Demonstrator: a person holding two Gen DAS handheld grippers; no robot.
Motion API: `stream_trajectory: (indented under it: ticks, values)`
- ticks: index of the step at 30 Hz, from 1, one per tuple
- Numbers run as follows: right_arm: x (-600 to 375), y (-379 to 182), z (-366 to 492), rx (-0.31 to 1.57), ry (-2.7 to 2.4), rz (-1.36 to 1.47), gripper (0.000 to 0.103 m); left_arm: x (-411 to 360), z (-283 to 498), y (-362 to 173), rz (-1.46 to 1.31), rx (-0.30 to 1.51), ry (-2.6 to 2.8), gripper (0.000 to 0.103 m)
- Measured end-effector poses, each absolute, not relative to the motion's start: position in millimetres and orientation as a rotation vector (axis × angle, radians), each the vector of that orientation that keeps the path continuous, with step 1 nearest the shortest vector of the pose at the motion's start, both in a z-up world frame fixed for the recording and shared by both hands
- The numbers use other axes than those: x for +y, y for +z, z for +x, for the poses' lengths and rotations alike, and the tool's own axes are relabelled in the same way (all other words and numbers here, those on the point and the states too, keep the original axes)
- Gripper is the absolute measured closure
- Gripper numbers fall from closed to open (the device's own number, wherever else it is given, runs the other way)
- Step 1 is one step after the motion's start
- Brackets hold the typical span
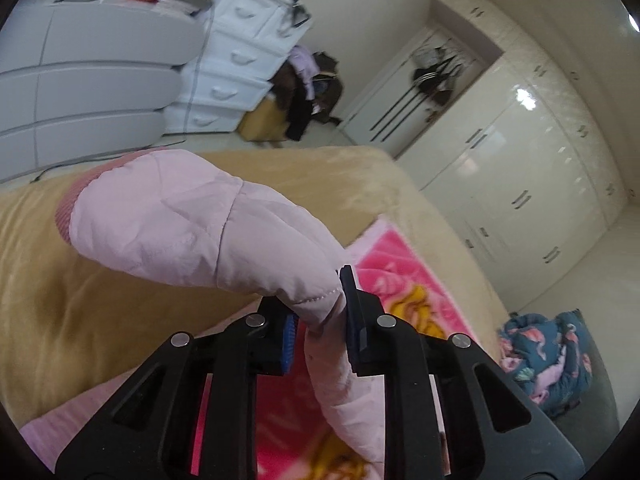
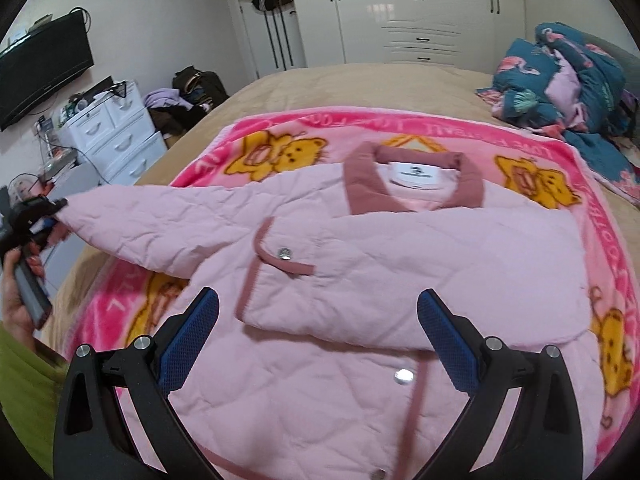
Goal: Fold large clothes
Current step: 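Grasp the other sleeve cuff with the left tool and lift it, then carry the sleeve across the jacket front and open the left tool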
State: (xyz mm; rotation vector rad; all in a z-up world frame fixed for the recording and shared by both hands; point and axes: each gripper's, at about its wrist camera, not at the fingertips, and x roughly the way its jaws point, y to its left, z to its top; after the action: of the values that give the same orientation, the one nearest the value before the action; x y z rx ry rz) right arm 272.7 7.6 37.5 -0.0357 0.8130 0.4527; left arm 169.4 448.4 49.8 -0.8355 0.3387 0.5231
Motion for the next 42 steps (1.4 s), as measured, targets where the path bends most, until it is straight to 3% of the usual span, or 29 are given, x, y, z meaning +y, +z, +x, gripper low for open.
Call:
stream_trajectory:
  ticks: [26, 42]
  values:
    - [-75.2, 31.6, 250.1, 0.796, 0.327, 0.075, 0.004, 323.4, 186.0, 131.8, -0.620, 0.201, 0.153, 0.091]
    - [-150.5, 43.4, 244.4, 0.771, 0.233, 0.191, 0.004, 207.5, 218.6, 135.8, -0.404, 0.290, -0.061, 0.091]
